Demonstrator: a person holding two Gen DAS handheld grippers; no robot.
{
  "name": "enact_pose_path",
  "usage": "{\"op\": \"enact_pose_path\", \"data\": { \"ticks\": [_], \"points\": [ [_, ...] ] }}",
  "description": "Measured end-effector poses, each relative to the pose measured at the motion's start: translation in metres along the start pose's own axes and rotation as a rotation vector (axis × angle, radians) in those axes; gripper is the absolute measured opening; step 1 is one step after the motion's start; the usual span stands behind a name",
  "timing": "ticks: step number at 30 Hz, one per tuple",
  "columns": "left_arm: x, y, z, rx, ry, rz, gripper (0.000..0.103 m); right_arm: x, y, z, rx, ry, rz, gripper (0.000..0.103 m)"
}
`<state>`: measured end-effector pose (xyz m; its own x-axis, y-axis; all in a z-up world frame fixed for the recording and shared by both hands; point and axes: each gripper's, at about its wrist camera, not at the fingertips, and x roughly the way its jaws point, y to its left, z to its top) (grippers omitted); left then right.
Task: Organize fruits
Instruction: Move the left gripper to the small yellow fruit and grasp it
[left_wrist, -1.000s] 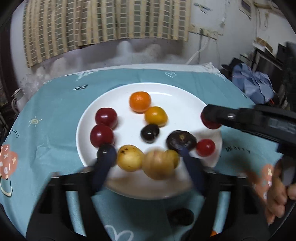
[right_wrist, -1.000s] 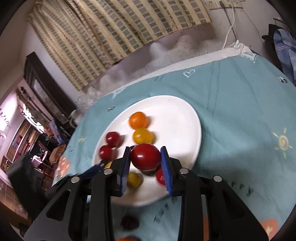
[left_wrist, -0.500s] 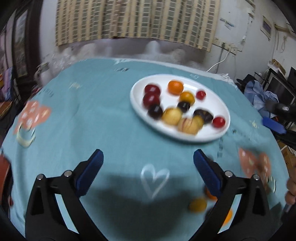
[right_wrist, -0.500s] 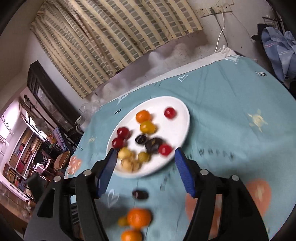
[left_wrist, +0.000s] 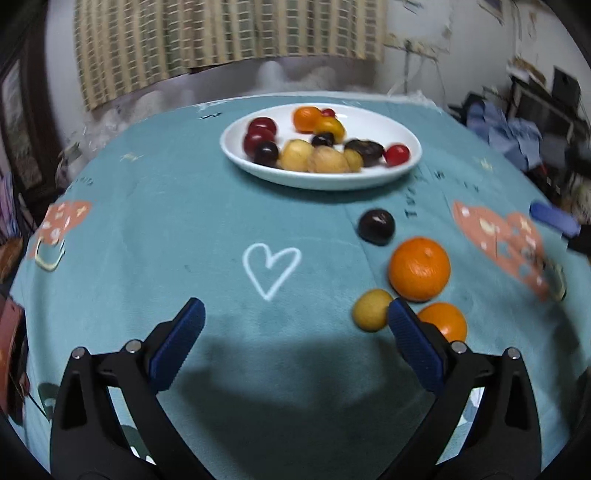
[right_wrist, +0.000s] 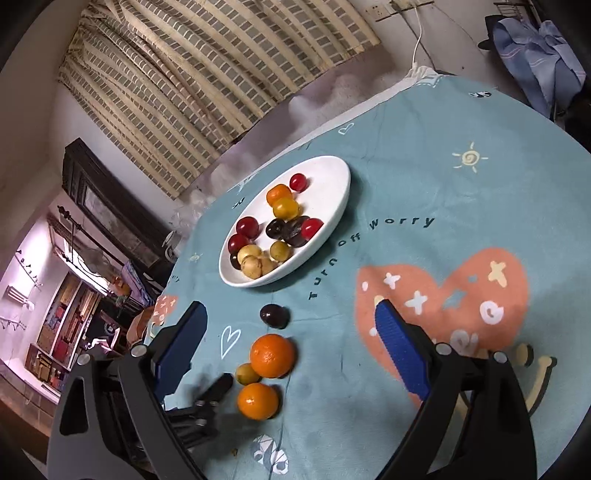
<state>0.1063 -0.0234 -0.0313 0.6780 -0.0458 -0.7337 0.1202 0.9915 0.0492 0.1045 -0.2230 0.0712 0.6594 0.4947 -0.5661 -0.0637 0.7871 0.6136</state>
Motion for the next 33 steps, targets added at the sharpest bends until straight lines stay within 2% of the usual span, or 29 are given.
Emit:
{"op": "enact_pose_path", "data": {
  "ticks": [4, 6, 7, 10, 11, 13, 15, 18, 20, 23, 30, 33],
  "points": [
    [0.005, -0.005, 0.002, 0.036, -0.010, 0.014, 0.101, -0.001, 0.005, -0.004, -0.025, 0.001, -0.008, 0.093],
    [0.008, 0.000, 0.004, 0.025, -0.002, -0.003, 0.101, -0.002, 0.006, -0.004, -0.031, 0.001, -0.009, 0.093],
    [0.007, 0.008, 0.006, 0.012, -0.005, 0.019, 0.101, -0.002, 0.006, -0.004, -0.032, 0.000, -0.012, 0.093],
    [0.000, 0.037, 0.007, -0.053, -0.029, 0.192, 0.101, -0.004, 0.003, -0.004, -0.019, -0.010, -0.016, 0.093],
    [-0.002, 0.049, 0.006, -0.092, -0.024, 0.184, 0.101, -0.005, 0.003, -0.004, -0.014, -0.010, -0.013, 0.093],
    [-0.009, 0.074, 0.003, -0.211, -0.035, 0.075, 0.101, -0.005, 0.003, -0.004, -0.014, -0.012, -0.009, 0.093],
    [-0.017, 0.083, 0.001, -0.266, -0.068, 0.006, 0.101, -0.005, 0.005, -0.003, -0.026, -0.013, -0.012, 0.093],
    [-0.015, 0.070, 0.001, -0.214, -0.068, -0.002, 0.101, -0.003, 0.007, -0.004, -0.036, -0.008, -0.016, 0.093],
    [-0.002, 0.054, 0.001, -0.136, -0.021, 0.035, 0.101, -0.002, 0.007, -0.005, -0.040, -0.004, -0.018, 0.093],
    [0.010, 0.042, 0.000, -0.073, 0.026, 0.067, 0.101, 0.000, 0.008, -0.005, -0.043, 0.003, -0.021, 0.093],
    [0.008, 0.041, -0.008, -0.071, 0.025, 0.001, 0.099, 0.001, 0.006, -0.006, -0.036, 0.010, -0.027, 0.093],
    [0.007, 0.041, -0.007, -0.080, 0.015, -0.030, 0.090, 0.002, 0.008, -0.007, -0.046, 0.015, -0.031, 0.093]
  ]
}}
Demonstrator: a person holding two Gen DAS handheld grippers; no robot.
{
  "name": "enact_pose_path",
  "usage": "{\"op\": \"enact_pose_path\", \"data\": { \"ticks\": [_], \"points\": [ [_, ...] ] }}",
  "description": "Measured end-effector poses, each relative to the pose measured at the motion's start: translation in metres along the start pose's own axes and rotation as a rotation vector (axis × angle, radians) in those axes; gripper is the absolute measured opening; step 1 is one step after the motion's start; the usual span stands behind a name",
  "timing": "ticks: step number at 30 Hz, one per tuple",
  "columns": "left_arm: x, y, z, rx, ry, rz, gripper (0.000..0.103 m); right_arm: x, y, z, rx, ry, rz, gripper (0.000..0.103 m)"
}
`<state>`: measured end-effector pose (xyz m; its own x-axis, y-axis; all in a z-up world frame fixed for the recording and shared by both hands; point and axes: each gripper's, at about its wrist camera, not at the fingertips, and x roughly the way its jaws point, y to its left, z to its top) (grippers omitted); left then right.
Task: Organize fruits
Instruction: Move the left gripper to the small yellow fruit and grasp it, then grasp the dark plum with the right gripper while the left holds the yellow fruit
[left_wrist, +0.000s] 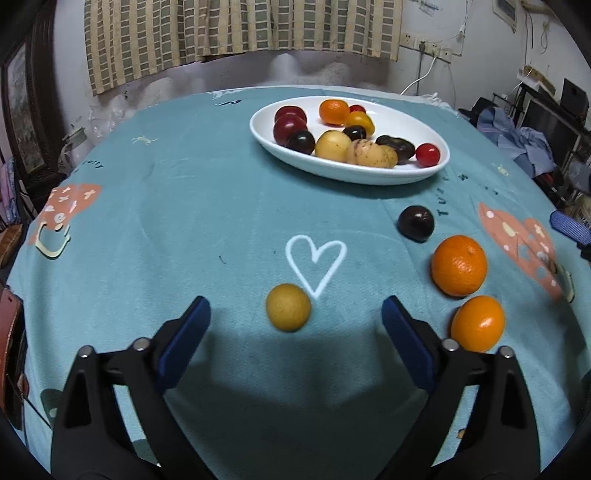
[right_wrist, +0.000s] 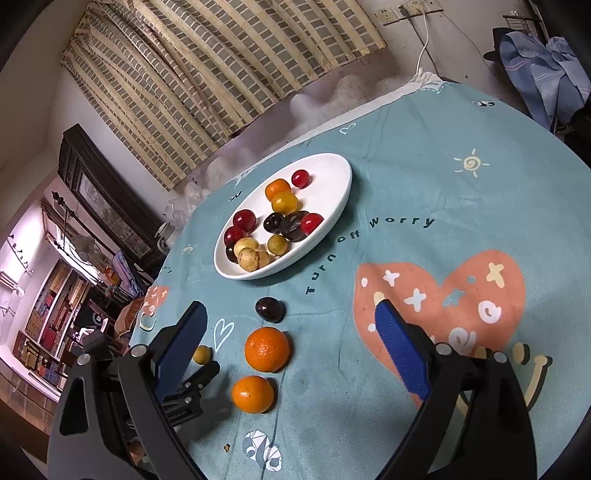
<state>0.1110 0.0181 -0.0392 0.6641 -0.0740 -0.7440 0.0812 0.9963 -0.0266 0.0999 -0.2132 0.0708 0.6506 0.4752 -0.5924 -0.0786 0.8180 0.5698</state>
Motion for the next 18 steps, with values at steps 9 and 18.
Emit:
{"op": "enact_pose_path", "data": {
  "ticks": [9, 18],
  "points": [
    [0.011, 0.000, 0.002, -0.016, 0.039, -0.043, 0.040, 0.005, 0.003, -0.003, -0.022, 0.018, -0.012, 0.092],
    [0.012, -0.001, 0.003, -0.018, 0.040, -0.028, 0.029, 0.018, 0.022, -0.016, -0.158, 0.041, -0.065, 0.092]
  ]
}}
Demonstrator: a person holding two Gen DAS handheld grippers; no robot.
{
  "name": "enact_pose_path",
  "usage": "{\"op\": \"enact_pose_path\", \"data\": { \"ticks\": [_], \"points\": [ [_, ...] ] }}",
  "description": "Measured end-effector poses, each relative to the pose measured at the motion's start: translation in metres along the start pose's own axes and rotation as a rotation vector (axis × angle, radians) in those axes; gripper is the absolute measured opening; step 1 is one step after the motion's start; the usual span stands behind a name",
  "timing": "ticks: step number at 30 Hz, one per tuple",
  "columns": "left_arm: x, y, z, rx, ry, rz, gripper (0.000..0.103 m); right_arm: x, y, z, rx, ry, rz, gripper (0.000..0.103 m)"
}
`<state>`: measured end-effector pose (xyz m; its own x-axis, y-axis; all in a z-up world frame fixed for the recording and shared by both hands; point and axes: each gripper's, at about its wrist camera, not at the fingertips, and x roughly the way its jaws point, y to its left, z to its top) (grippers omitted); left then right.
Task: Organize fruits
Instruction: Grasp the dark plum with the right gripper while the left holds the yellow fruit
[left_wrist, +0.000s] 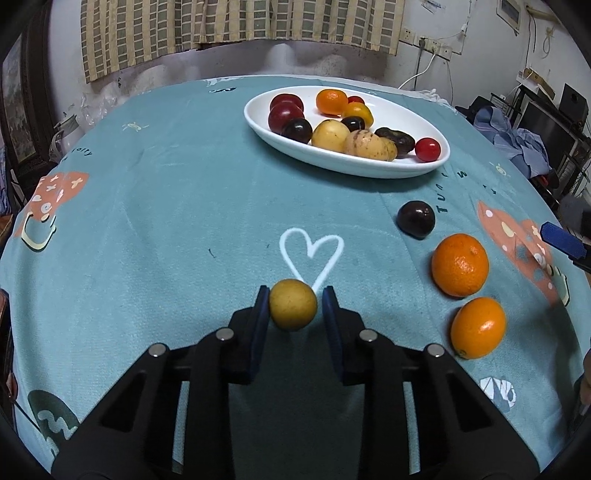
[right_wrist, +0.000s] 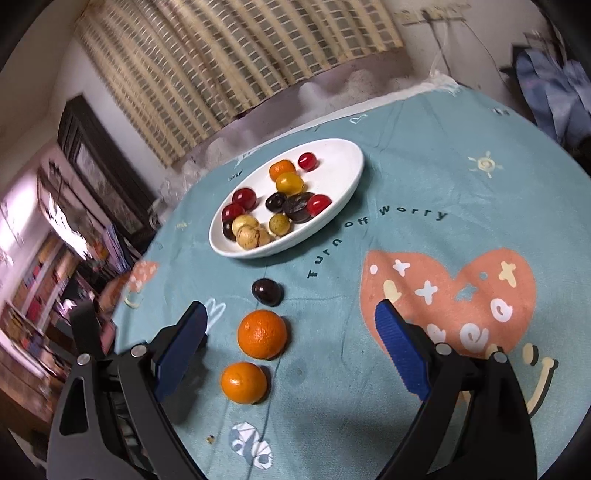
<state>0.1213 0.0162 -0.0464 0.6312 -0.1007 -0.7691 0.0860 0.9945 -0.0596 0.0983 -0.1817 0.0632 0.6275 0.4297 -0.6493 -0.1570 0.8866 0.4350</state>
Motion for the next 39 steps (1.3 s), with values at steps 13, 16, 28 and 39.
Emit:
{"op": "enact_pose_path", "data": {
  "ticks": [13, 16, 28, 39],
  "points": [
    [0.000, 0.002, 0.000, -0.001, 0.001, 0.003, 0.029, 0.087, 0.070, 0.018, -0.397, 0.203, -0.158, 0.048],
    [0.000, 0.001, 0.000, 0.000, 0.002, 0.005, 0.029, 0.102, 0.066, 0.021, -0.370, 0.241, -0.164, 0.046],
    [0.001, 0.000, 0.000, -0.004, 0.002, 0.001, 0.029, 0.082, 0.035, 0.014, -0.111, 0.185, 0.004, 0.027],
    [-0.025, -0.025, 0.000, 0.061, -0.093, -0.070, 0.025, 0.012, 0.013, -0.011, -0.053, 0.073, 0.111, 0.026]
  ]
}}
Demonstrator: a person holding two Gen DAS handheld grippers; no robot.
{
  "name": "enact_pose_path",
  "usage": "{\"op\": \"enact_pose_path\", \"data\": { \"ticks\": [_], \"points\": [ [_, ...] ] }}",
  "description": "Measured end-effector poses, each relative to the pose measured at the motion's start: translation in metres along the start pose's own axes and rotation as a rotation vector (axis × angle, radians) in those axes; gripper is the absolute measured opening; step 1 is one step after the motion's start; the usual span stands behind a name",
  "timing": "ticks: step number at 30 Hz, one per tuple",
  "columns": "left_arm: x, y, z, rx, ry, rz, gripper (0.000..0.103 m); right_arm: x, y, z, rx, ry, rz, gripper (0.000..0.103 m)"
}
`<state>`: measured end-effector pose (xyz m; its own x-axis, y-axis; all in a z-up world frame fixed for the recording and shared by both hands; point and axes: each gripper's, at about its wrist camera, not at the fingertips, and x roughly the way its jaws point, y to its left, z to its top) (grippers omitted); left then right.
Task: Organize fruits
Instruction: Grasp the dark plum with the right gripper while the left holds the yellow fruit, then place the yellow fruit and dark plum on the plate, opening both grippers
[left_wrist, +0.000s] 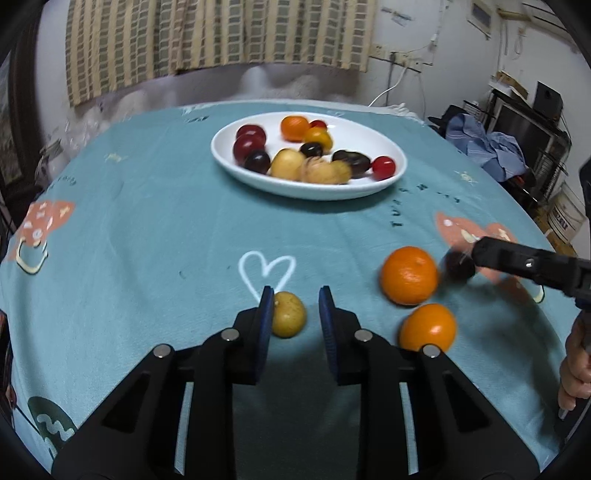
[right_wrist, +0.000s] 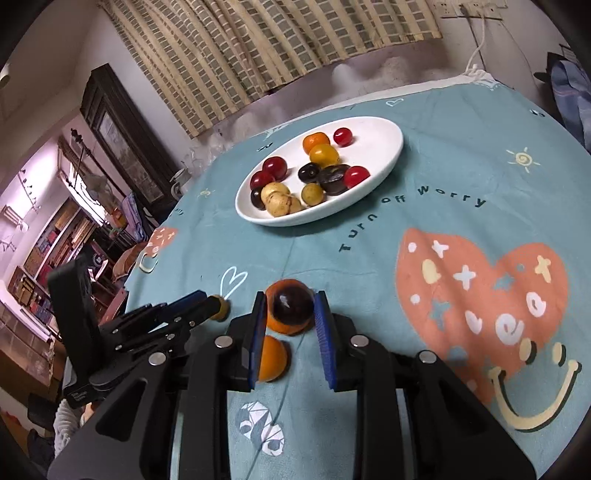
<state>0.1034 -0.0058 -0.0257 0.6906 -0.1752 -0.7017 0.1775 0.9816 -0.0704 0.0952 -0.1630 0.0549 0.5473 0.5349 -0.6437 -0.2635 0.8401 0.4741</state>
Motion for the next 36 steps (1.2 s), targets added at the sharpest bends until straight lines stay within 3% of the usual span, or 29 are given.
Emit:
{"op": "enact_pose_path", "data": {
  "ticks": [6, 10, 18, 21, 22, 27, 30, 34, 36],
  "points": [
    [-0.009, 0.002, 0.001, -0.008, -0.022, -0.027, 0.024, -0.001, 0.002, 0.003, -0.023, -0.007, -0.010, 0.026],
    [-0.003, 0.006, -0.001, -0.015, 0.010, -0.015, 0.024, 0.005, -0.007, 0.001, -0.011, 0.058, -0.024, 0.026],
    [0.001, 0.016, -0.002, -0.035, 0.021, 0.030, 0.025, 0.016, 0.004, -0.033, -0.132, 0.154, -0.091, 0.026],
    [0.005, 0.018, -0.003, -0.038, 0.041, 0.037, 0.054, 0.015, 0.003, -0.034, -0.136, 0.138, -0.095, 0.027],
    [0.009, 0.018, -0.004, -0.035, 0.060, 0.044, 0.068, 0.014, 0.002, -0.035, -0.130, 0.132, -0.093, 0.027],
    [0.017, 0.015, -0.008, -0.012, 0.095, 0.058, 0.068, 0.016, 0.007, -0.038, -0.169, 0.127, -0.110, 0.028],
    [0.021, 0.019, -0.008, -0.028, 0.109, 0.041, 0.068, 0.024, -0.006, -0.036, -0.101, 0.166, -0.041, 0.031],
    [0.020, 0.019, -0.009, -0.033, 0.106, 0.035, 0.066, 0.022, 0.006, -0.040, -0.156, 0.150, -0.077, 0.029],
    [0.019, 0.020, -0.008, -0.040, 0.097, 0.028, 0.046, 0.021, 0.010, -0.042, -0.177, 0.146, -0.093, 0.028]
  ]
}}
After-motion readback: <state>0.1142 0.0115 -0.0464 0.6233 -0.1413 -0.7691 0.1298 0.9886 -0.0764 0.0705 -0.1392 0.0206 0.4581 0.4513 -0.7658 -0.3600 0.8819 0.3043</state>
